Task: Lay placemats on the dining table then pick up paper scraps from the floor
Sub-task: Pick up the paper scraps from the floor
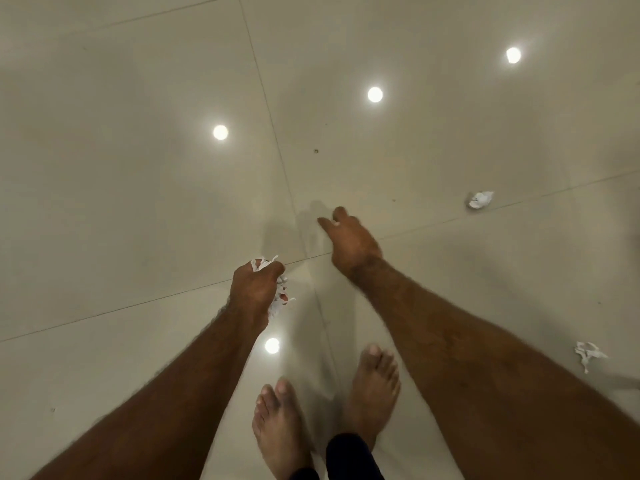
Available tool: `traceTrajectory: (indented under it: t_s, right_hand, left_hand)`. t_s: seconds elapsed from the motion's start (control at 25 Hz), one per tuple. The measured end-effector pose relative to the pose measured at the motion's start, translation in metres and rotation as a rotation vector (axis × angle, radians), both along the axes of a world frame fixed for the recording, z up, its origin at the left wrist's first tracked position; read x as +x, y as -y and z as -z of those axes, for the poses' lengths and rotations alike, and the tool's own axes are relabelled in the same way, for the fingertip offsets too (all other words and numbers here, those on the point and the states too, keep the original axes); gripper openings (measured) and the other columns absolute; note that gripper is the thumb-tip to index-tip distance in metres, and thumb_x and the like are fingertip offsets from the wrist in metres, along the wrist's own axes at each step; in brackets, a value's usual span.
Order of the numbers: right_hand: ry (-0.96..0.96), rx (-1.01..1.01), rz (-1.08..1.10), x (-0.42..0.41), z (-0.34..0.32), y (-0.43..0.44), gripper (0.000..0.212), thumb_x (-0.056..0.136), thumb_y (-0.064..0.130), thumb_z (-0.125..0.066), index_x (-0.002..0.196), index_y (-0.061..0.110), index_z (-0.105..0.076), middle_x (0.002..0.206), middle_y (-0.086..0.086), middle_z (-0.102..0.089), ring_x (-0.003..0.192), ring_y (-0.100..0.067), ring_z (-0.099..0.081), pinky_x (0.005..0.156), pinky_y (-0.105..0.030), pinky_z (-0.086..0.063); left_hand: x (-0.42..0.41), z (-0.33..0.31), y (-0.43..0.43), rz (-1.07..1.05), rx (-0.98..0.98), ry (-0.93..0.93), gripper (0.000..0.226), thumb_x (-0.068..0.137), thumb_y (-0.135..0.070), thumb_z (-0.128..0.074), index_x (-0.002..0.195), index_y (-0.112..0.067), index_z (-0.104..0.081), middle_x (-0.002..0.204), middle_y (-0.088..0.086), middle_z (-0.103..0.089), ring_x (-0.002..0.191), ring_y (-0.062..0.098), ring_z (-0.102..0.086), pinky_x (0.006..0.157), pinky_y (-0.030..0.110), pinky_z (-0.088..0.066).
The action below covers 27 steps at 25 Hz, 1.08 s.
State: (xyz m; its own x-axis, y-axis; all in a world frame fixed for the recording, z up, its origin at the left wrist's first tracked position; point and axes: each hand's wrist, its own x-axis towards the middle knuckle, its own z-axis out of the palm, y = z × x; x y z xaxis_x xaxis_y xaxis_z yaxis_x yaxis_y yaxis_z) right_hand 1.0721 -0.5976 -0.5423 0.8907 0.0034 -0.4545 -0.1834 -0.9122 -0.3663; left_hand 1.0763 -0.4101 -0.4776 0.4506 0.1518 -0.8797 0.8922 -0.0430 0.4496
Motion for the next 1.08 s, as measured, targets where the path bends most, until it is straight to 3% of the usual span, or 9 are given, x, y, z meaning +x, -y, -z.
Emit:
traceTrajectory:
  t_s: [0.08,0.24,0.4,0.52,0.6,0.72,0.84,1.08]
  right_hand:
    - [-0.008,-0.049,0.134,-0.013,0.000,0.060,0.060,0.082,0.001,-0.051,0.140,0.015,-0.047,0.129,-0.017,-0.050,0.109,-0.037,-0.049,0.089,-0.039,-0.047]
    - [0.010,-0.178,0.270,-0.044,-0.005,0.162,0.052,0.083,0.003,-0.051,0.135,0.009,-0.052,0.115,-0.020,-0.059,0.105,-0.042,-0.052,0.084,-0.040,-0.045]
    - [0.030,-0.210,0.410,-0.063,0.001,0.213,0.056,0.085,0.005,-0.054,0.140,0.015,-0.046,0.144,-0.016,-0.040,0.118,-0.044,-0.050,0.094,-0.045,-0.046]
    - [-0.054,-0.181,0.454,-0.065,0.013,0.232,0.064,0.084,0.005,-0.056,0.143,0.023,-0.039,0.157,-0.008,-0.024,0.120,-0.040,-0.050,0.098,-0.043,-0.047]
    - [-0.054,-0.166,0.446,-0.065,0.020,0.237,0.065,0.082,0.004,-0.056,0.142,0.023,-0.039,0.152,-0.007,-0.031,0.118,-0.040,-0.052,0.097,-0.044,-0.049]
    - [-0.029,-0.188,0.459,-0.064,0.024,0.236,0.058,0.083,0.003,-0.052,0.139,0.018,-0.042,0.128,-0.014,-0.048,0.108,-0.041,-0.053,0.087,-0.044,-0.051]
    - [-0.047,-0.247,0.449,-0.066,0.023,0.234,0.047,0.084,0.001,-0.052,0.130,0.010,-0.047,0.114,-0.017,-0.055,0.108,-0.039,-0.052,0.085,-0.039,-0.046]
    - [0.060,-0.007,0.638,-0.095,-0.002,0.218,0.039,0.084,0.003,-0.056,0.123,0.006,-0.055,0.114,-0.018,-0.057,0.102,-0.038,-0.056,0.083,-0.041,-0.049]
  left_hand:
    - [0.000,0.000,0.017,0.020,-0.024,-0.003,0.012,0.092,-0.002,-0.060,0.090,-0.011,-0.053,0.067,0.007,-0.050,0.051,0.015,-0.051,0.046,0.025,-0.049]
    - [-0.001,0.005,0.061,0.087,-0.067,0.017,0.012,0.091,-0.001,-0.059,0.094,-0.011,-0.053,0.060,0.004,-0.050,0.050,0.014,-0.051,0.053,0.029,-0.046]
    - [-0.005,0.010,0.101,0.167,-0.088,0.033,0.012,0.092,0.000,-0.059,0.091,-0.010,-0.053,0.058,0.004,-0.052,0.048,0.015,-0.051,0.055,0.030,-0.045]
    - [-0.006,0.013,0.114,0.237,-0.079,0.023,0.011,0.092,-0.001,-0.057,0.087,-0.009,-0.050,0.071,0.013,-0.048,0.037,0.013,-0.045,0.038,0.019,-0.035]
    - [-0.009,0.015,0.121,0.255,-0.074,0.016,0.010,0.093,-0.001,-0.056,0.090,-0.008,-0.050,0.070,0.012,-0.046,0.034,0.010,-0.043,0.036,0.017,-0.034]
    - [-0.010,0.015,0.125,0.255,-0.067,0.009,0.010,0.094,-0.001,-0.057,0.090,-0.008,-0.051,0.064,0.010,-0.047,0.038,0.011,-0.044,0.040,0.021,-0.035]
    - [-0.009,0.014,0.127,0.258,-0.061,-0.003,0.012,0.092,-0.002,-0.059,0.089,-0.010,-0.051,0.057,0.005,-0.051,0.047,0.017,-0.042,0.045,0.023,-0.033]
    - [-0.011,-0.005,0.143,0.261,-0.115,0.019,0.013,0.091,-0.002,-0.061,0.094,-0.010,-0.051,0.070,0.010,-0.049,0.047,0.014,-0.048,0.055,0.032,-0.045]
